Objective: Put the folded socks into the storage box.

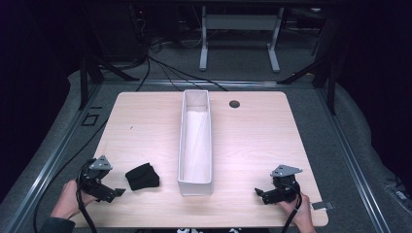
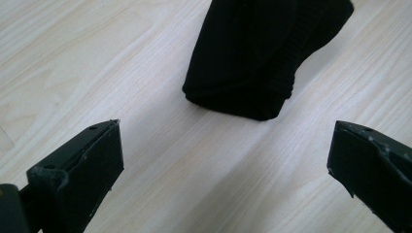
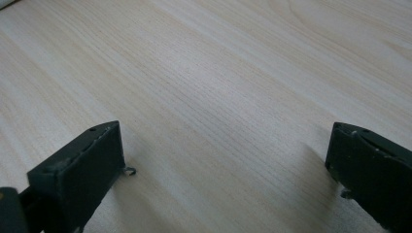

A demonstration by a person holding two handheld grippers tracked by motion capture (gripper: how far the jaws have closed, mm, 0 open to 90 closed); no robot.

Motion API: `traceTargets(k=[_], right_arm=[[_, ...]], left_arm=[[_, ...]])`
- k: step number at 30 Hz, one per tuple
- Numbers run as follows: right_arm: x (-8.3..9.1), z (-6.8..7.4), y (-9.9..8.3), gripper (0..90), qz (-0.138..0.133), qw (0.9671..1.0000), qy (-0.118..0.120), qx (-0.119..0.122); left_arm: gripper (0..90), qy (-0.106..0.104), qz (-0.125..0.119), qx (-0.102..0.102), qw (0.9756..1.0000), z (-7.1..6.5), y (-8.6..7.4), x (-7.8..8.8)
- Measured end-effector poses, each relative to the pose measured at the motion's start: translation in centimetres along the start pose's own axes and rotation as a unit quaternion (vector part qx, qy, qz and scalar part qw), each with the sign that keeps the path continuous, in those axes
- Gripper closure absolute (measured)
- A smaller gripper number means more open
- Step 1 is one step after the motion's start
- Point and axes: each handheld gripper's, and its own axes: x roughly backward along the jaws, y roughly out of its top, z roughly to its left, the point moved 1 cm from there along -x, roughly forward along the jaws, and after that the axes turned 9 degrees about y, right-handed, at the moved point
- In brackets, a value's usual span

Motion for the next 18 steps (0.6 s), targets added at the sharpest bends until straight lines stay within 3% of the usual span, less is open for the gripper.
traceTargets(k=[9, 13, 18], right_arm=[[0.0, 0.0, 0.0, 0.0, -0.001, 1.0, 0.002, 0.0], [0.0, 0.0, 0.0, 0.0, -0.001, 1.0, 0.002, 0.001], [0.0, 0.0, 0.0, 0.5, -0.002, 1.0, 0.003, 0.002]], left_arm=[[0.0, -0.009, 0.019, -0.05, 0.9985, -1.0, 3.8, -0.3], [0.0, -0.029, 0.02, -0.066, 0.9972, -1.5, 5.1, -1.1], [0.0, -0.04, 0.036, -0.077, 0.9956, -2.0, 6.3, -2.5]])
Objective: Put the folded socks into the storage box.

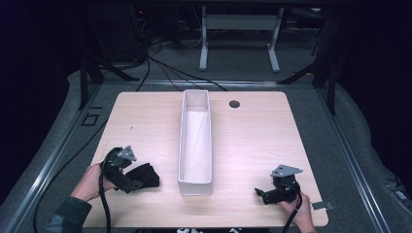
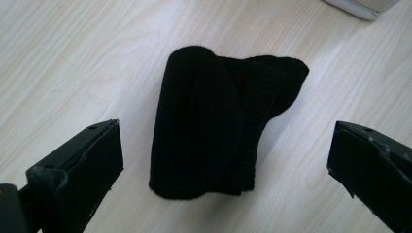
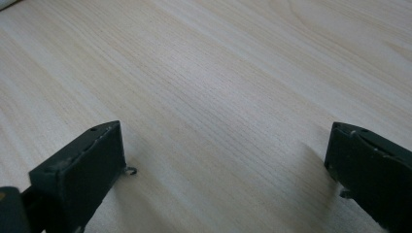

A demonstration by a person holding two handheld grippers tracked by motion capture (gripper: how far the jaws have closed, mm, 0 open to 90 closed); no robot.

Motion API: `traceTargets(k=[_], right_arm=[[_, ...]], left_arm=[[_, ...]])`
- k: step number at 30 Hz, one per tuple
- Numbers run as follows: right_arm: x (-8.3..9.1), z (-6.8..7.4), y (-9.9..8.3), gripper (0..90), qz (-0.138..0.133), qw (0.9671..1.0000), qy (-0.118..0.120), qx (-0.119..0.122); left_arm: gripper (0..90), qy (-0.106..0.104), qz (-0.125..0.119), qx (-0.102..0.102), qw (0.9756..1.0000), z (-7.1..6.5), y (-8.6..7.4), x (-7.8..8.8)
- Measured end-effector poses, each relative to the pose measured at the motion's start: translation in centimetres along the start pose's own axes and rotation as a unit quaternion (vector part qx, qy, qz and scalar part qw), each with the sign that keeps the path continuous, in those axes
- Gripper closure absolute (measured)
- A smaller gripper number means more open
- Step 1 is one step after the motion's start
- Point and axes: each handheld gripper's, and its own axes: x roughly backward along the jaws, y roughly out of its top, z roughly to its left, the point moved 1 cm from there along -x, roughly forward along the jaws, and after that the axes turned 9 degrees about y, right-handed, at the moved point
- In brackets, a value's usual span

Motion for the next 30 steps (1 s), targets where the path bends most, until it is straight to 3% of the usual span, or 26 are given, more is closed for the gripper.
traceTargets(k=[11, 14, 18, 22, 25, 27, 30], right_arm=[[0.0, 0.0, 0.0, 0.5, 0.0, 1.0, 0.0, 0.001], [0.0, 0.0, 0.0, 0.5, -0.002, 1.0, -0.001, 0.001], [0.0, 0.0, 0.0, 0.5, -0.002, 1.0, -0.001, 0.0], [0.0, 0.0, 0.0, 0.5, -0.002, 1.0, -0.001, 0.0], [0.0, 0.0, 0.0, 0.5, -0.002, 1.0, -0.001, 0.0], [0.0, 0.0, 0.0, 0.5, -0.002, 1.0, -0.001, 0.0], [0.0, 0.0, 0.0, 0.5, 0.0, 1.0, 0.0, 0.0]], left_arm=[[0.0, -0.012, 0.032, 0.0, 0.9994, -0.2, 0.9, -2.7], [0.0, -0.018, 0.037, -0.013, 0.9991, -0.4, 0.9, -3.3], [0.0, -0.014, 0.045, -0.015, 0.9987, -0.7, 1.0, -4.2], [0.0, -0.011, 0.055, -0.018, 0.9983, -0.7, 1.0, -4.7], [0.0, -0.025, 0.073, -0.025, 0.9967, -0.8, 1.0, -5.1], [0.0, -0.021, 0.081, -0.027, 0.9961, -0.9, 1.0, -5.3], [0.0, -0.019, 0.081, -0.028, 0.9961, -0.9, 1.0, -5.4]])
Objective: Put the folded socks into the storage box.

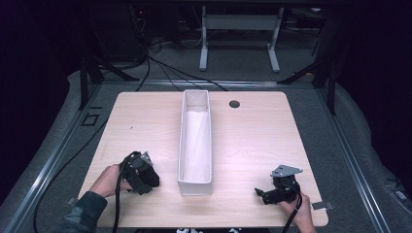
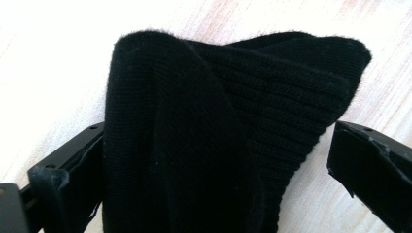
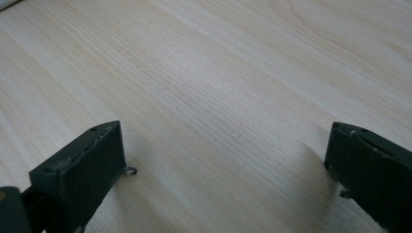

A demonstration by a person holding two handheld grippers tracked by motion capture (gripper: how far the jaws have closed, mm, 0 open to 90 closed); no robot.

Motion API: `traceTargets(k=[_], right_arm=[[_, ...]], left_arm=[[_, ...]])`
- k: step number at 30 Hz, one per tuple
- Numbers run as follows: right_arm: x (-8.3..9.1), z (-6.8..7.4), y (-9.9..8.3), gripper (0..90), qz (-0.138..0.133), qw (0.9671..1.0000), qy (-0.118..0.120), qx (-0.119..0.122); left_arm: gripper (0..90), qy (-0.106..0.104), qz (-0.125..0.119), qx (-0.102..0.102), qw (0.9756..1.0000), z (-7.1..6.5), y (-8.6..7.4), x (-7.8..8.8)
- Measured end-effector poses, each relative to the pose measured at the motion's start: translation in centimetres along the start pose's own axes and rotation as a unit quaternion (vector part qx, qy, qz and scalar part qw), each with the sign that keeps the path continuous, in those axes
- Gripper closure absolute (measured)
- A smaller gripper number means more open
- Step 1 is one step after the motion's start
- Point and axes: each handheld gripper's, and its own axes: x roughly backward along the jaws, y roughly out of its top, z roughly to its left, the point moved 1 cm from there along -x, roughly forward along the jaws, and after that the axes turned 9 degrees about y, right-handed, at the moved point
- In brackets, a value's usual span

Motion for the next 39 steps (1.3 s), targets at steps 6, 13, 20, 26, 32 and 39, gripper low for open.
traceTargets(k=[6, 13, 20, 26, 32, 39], right_arm=[[0.0, 0.0, 0.0, 0.5, 0.0, 1.0, 0.0, 0.0], [0.0, 0.0, 0.0, 0.5, -0.001, 1.0, 0.0, 0.0], [0.0, 0.0, 0.0, 0.5, -0.001, 1.0, 0.0, 0.001], [0.0, 0.0, 0.0, 0.4, -0.001, 1.0, 0.0, 0.002], [0.0, 0.0, 0.0, 0.4, -0.001, 1.0, 0.001, 0.002], [0.0, 0.0, 0.0, 0.4, -0.001, 1.0, 0.0, 0.001]], left_arm=[[12.1, 0.016, 0.003, -0.008, 0.9998, 0.0, 0.0, 0.2], [32.0, 0.023, -0.002, -0.005, 0.9997, 0.1, -0.1, 0.6], [49.0, 0.033, -0.016, 0.003, 0.9993, 0.2, -0.2, 1.0], [55.5, 0.039, -0.018, 0.005, 0.9991, 0.2, -0.1, 1.3], [55.7, 0.042, -0.017, -0.001, 0.999, 0.0, 0.1, 1.6], [54.6, 0.046, -0.025, -0.002, 0.9986, -0.1, 0.4, 2.4]])
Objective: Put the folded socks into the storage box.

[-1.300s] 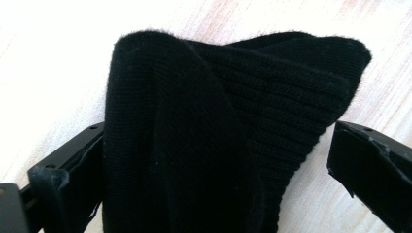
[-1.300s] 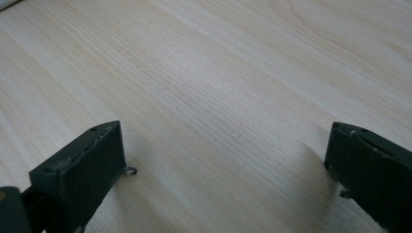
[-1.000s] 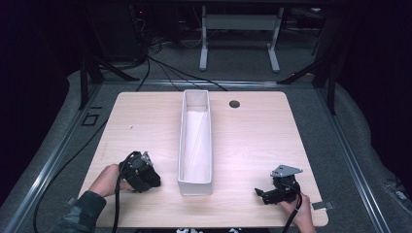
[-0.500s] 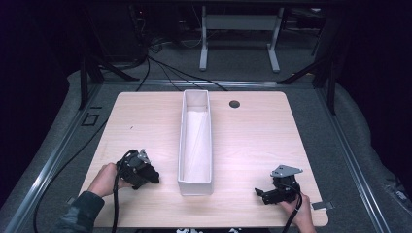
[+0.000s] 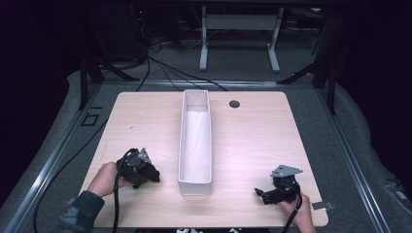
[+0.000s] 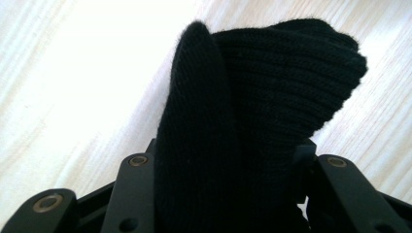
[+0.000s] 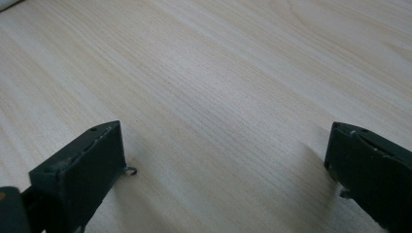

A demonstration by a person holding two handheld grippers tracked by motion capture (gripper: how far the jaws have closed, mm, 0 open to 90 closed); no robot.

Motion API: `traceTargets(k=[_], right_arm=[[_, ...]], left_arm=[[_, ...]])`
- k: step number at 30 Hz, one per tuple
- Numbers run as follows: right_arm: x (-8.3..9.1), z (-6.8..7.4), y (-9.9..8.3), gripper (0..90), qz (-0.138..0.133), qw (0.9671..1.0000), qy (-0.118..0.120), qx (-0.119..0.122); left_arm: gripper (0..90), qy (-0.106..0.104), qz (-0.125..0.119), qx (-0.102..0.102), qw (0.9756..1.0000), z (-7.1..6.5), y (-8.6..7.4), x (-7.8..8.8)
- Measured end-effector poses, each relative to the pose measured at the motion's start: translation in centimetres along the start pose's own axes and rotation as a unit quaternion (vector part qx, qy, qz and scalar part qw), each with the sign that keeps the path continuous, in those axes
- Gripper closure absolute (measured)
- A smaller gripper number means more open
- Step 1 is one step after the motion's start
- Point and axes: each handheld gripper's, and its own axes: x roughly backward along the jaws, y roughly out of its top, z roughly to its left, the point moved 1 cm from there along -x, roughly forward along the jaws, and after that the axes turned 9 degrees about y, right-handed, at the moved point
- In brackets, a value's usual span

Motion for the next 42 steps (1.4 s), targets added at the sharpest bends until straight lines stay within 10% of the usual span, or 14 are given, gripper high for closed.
traceTargets(k=[42], right_arm=[[0.0, 0.0, 0.0, 0.5, -0.001, 1.0, 0.0, -0.001]], left_arm=[[54.0, 0.035, -0.022, -0.038, 0.9984, 1.5, 3.2, 5.4]])
